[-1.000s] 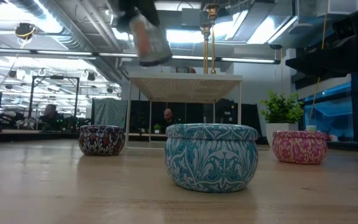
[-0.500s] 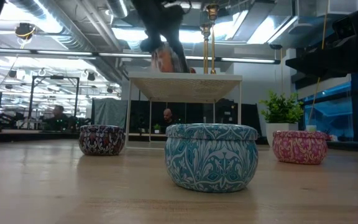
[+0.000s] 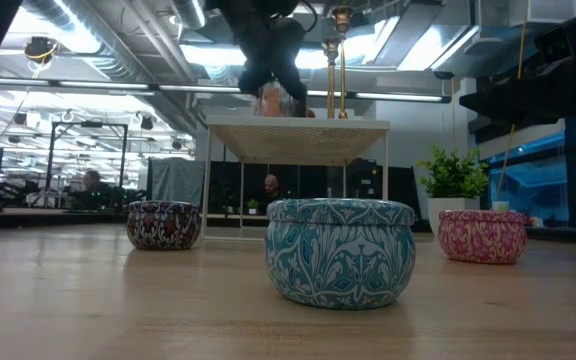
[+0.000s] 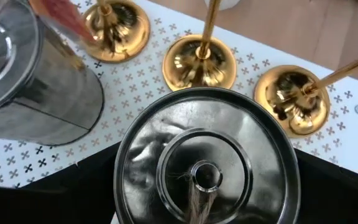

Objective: Pick & Place candle stick holders
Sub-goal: Put the silver scented candle can on the shelf

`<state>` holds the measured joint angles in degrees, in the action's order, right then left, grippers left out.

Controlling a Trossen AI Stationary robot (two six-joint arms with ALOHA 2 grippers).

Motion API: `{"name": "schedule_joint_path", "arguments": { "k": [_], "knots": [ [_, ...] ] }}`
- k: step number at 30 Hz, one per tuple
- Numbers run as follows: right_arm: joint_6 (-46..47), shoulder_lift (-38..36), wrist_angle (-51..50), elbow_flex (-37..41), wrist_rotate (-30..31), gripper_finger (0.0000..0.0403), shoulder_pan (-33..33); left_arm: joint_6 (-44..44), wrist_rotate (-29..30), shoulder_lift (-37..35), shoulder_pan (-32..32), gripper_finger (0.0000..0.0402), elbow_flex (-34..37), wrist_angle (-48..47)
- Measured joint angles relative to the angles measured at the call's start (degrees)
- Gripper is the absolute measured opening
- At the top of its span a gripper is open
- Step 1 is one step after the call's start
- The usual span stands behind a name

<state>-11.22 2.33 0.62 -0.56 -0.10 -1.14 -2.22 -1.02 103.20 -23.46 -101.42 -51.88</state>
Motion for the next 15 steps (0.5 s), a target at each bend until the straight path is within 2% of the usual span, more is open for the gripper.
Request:
{"name": "schedule_joint_path", "arguments": {
  "k": [7, 12, 15],
  "knots": [
    [0.0, 0.0, 0.0, 0.0, 0.0, 0.0291, 0.0, -1.8, -0.1, 0.1, 0.0, 0.0395, 0.1, 3.9],
    [0.0, 0.0, 0.0, 0.0, 0.0, 0.0291, 0.0, -4.4, -0.8, 0.1, -0.3, 0.0397, 0.1, 4.8],
    [0.0, 0.0, 0.0, 0.0, 0.0, 0.0291, 0.0, -1.8, -1.3, -0.2, -0.3, 0.0397, 0.1, 3.9]
  ]
}}
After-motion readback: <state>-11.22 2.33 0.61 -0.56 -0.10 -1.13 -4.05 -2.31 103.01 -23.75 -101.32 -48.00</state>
